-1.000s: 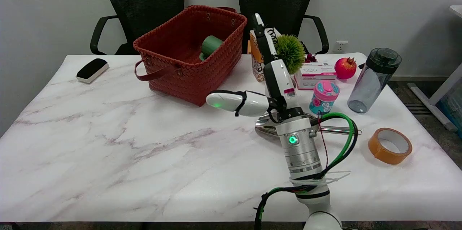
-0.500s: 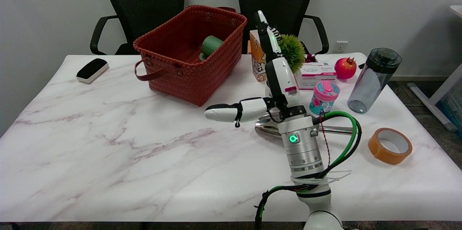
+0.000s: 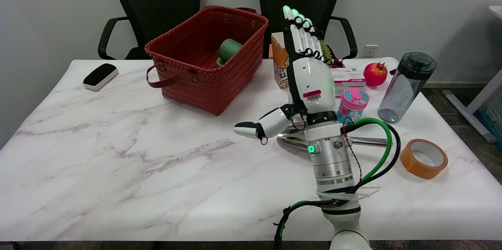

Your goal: Pick up the stainless steel scoop.

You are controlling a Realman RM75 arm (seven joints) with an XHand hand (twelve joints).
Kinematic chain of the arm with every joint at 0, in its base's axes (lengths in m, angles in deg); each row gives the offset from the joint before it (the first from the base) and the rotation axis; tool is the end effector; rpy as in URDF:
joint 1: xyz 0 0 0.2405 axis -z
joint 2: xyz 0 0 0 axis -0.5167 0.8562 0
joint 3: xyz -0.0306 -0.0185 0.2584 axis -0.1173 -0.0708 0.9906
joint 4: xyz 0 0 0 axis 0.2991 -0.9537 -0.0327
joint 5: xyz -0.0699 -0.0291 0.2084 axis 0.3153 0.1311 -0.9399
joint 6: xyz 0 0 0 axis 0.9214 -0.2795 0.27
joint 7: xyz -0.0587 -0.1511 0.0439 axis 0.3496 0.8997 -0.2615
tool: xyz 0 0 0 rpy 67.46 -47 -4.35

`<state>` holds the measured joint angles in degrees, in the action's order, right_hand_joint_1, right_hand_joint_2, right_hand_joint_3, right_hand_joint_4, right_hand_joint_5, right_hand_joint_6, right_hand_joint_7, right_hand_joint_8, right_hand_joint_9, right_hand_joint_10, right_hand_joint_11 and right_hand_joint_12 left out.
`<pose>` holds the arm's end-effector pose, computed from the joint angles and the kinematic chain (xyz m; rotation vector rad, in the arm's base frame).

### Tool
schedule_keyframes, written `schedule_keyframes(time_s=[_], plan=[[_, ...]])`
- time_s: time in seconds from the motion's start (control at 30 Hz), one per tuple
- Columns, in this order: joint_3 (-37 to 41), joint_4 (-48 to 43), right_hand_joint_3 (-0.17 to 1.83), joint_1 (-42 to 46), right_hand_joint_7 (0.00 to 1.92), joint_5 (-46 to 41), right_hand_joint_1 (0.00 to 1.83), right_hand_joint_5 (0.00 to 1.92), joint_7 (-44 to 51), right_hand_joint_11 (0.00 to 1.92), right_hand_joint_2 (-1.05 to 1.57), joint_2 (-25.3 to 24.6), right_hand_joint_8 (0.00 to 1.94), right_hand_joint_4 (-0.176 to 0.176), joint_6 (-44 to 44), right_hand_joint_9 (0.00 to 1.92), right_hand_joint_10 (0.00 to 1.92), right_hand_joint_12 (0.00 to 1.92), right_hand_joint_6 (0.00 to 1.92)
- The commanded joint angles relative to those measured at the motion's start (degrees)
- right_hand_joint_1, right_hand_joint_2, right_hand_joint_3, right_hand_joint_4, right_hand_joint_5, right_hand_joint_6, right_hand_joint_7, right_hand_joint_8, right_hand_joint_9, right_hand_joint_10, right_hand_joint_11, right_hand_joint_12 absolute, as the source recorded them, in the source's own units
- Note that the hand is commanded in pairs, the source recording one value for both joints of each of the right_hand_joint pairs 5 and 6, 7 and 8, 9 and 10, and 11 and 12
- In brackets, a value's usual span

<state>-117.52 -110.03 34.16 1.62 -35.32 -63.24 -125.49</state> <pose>-0.1754 -0.2853 0.1977 1.5254 0.0578 0.9600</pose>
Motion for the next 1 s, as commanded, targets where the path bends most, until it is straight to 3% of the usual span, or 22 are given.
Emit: schedule_keyframes(time_s=[0.03, 0.4, 0.7, 1.0], plan=[[1.0, -2.7, 0.68, 2.7, 0.0, -2.3, 1.13, 0.0, 29.0, 0.0, -0.35, 1.4, 0.0, 0.0, -2.3, 0.0, 0.0, 0.0, 0.0], [7.7, -9.2, 0.71, 5.3, 0.0, -14.9, 1.13, 0.0, 40.3, 0.0, -0.36, 4.6, 0.0, 0.0, 0.8, 0.0, 0.0, 0.0, 0.0], [15.4, -9.0, 0.76, 1.7, 0.0, -30.7, 1.12, 0.0, 52.3, 0.0, -0.39, 1.5, 0.0, 0.0, 2.1, 0.0, 0.0, 0.0, 0.0], [19.7, -9.6, 0.76, 1.0, 0.0, -42.0, 1.12, 0.02, 56.2, 0.0, -0.41, 3.9, 0.0, 0.0, 1.7, 0.0, 0.0, 0.0, 0.02]])
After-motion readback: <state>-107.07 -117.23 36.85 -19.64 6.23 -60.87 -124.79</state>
